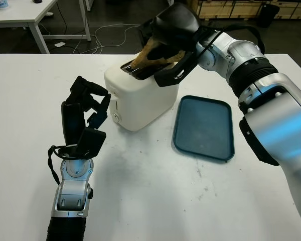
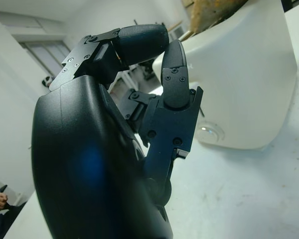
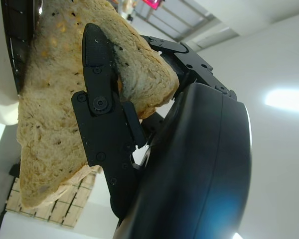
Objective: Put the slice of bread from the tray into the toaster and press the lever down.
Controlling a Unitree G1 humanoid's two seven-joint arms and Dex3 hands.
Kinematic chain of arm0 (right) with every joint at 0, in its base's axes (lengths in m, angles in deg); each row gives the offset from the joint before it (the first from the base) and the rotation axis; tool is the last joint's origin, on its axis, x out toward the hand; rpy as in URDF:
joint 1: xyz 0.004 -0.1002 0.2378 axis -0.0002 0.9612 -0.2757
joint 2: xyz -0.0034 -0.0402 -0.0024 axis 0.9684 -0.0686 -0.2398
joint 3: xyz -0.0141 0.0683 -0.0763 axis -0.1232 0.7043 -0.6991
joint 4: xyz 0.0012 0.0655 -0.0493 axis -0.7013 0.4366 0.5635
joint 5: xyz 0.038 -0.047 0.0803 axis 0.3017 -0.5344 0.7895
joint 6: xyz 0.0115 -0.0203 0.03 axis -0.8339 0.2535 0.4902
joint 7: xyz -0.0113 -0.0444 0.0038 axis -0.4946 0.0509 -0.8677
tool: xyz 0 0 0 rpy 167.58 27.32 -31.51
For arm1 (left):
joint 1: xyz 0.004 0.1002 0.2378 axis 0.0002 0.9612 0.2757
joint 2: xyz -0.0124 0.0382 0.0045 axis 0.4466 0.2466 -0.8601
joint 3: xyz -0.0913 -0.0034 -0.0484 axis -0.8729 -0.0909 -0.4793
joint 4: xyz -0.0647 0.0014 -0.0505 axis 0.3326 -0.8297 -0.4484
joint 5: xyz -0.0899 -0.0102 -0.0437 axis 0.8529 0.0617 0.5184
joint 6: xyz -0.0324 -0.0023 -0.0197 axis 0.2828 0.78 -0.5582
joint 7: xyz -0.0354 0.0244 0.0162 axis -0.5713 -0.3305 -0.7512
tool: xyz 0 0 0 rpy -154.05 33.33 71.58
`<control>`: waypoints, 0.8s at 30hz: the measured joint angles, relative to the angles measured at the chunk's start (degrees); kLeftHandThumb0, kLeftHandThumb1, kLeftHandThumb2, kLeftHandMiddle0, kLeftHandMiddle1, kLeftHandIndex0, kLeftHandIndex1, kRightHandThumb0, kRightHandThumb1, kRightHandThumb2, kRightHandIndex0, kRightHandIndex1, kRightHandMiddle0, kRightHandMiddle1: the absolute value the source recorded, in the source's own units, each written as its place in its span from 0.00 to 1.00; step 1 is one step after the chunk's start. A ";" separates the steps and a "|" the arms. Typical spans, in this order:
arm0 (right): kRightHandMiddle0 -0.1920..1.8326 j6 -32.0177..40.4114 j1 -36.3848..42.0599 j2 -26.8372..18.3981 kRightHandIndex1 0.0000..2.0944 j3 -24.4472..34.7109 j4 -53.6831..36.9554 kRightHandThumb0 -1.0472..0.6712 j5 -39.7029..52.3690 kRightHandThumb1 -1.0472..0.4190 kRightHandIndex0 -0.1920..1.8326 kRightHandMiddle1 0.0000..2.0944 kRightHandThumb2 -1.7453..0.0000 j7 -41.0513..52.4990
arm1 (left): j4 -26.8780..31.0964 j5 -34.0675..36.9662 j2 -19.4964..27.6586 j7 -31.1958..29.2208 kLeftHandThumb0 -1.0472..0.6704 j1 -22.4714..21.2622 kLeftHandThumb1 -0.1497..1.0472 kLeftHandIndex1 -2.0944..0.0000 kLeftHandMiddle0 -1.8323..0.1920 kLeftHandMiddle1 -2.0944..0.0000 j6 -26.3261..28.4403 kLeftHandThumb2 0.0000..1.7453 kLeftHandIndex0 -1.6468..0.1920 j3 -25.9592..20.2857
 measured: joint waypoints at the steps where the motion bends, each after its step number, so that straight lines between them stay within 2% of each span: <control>1: 0.52 0.00 0.00 -0.48 0.83 -0.18 0.00 0.31 0.00 0.09 0.65 0.83 0.78 0.02 | 0.00 0.00 0.00 -0.06 0.40 0.00 0.89 0.18 0.51 0.17 0.00 0.27 0.60 0.01; 8: 0.52 0.01 -0.01 -3.21 0.83 -1.33 0.00 0.31 -0.02 0.09 0.65 0.83 0.79 0.28 | 0.00 -0.04 0.00 -0.11 0.40 -0.02 0.89 0.19 0.51 0.17 0.11 0.27 0.60 0.04; 24: 0.52 -1.69 -0.02 -4.03 0.83 -2.36 -0.01 0.28 -0.14 0.09 0.64 0.83 0.76 1.10 | -0.01 0.05 -0.10 -0.18 0.40 -0.07 0.89 0.19 0.51 0.17 0.14 0.27 0.60 0.11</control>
